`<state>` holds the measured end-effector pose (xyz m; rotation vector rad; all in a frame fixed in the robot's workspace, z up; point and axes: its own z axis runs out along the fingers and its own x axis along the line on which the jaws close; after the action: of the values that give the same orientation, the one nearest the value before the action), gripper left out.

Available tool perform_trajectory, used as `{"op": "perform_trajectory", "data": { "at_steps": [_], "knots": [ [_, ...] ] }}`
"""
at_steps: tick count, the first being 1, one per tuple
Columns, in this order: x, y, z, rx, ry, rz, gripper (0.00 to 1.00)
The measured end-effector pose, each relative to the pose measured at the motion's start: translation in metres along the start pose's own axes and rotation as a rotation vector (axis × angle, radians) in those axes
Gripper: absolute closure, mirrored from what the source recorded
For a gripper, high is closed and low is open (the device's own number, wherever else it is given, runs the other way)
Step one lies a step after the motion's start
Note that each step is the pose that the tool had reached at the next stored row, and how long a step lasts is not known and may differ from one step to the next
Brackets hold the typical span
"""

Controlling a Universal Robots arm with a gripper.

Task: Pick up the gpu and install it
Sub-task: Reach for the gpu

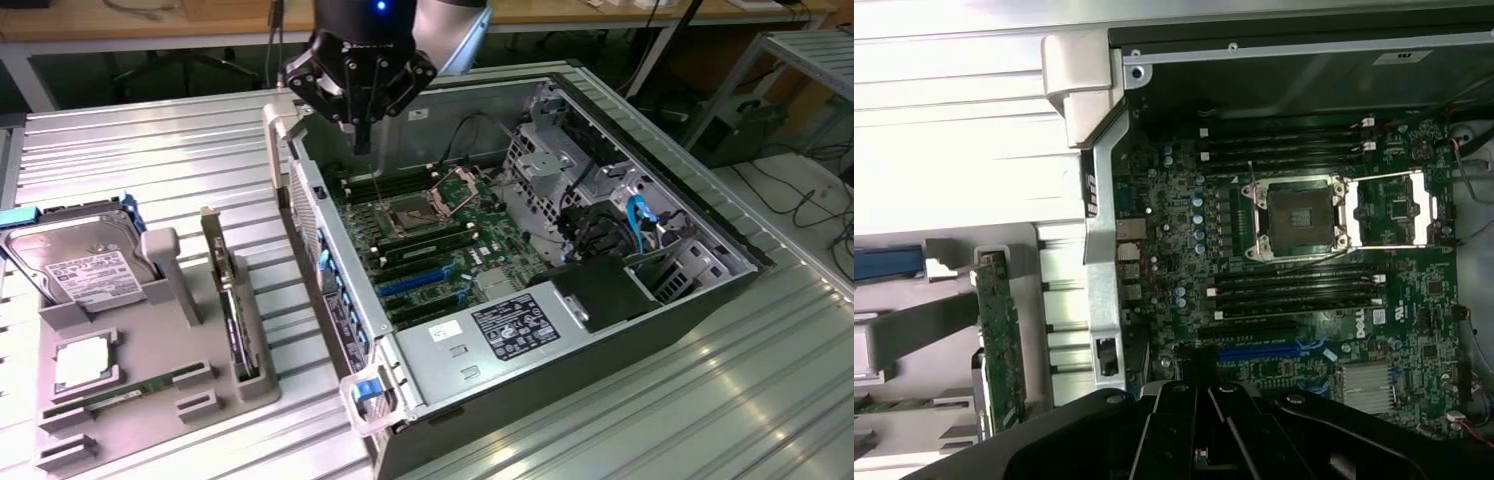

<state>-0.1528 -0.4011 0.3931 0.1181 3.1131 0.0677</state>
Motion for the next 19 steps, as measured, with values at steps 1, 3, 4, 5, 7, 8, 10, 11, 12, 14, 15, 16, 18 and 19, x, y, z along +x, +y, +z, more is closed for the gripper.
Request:
{"op": "perform_trajectory", "data": {
  "at_steps": [1,3,4,5,7,8,10,11,12,14,15,16,18,19],
  "knots": [
    [0.001,-0.0002,0.0000,0.0000,0.0000,0.000,0.89],
    [0.003,-0.0008,-0.0001,0.0001,0.0001,0.000,0.89],
    [0.004,-0.0011,-0.0001,0.0000,0.0001,0.000,0.89],
    [0.005,-0.0014,-0.0002,0.0001,0.0001,0.000,0.89],
    [0.006,-0.0018,-0.0002,0.0001,0.0001,0.000,0.89],
    [0.007,-0.0021,-0.0002,0.0000,0.0001,0.000,0.89],
    [0.009,-0.0025,-0.0003,0.0000,0.0001,0.000,0.89],
    [0.010,-0.0027,-0.0003,0.0001,0.0001,0.000,0.89],
    [0.011,-0.0028,-0.0003,0.0001,0.0001,0.000,0.89],
    [0.012,-0.0031,-0.0004,0.0001,0.0002,0.000,0.89],
    [0.013,-0.0033,-0.0003,0.0000,0.0001,0.000,0.89],
    [0.013,-0.0034,-0.0004,0.0001,0.0002,0.000,0.89],
    [0.016,-0.0038,-0.0004,0.0001,0.0004,0.000,0.89],
    [0.016,-0.0039,-0.0004,0.0001,0.0004,0.000,0.89]
  ]
}}
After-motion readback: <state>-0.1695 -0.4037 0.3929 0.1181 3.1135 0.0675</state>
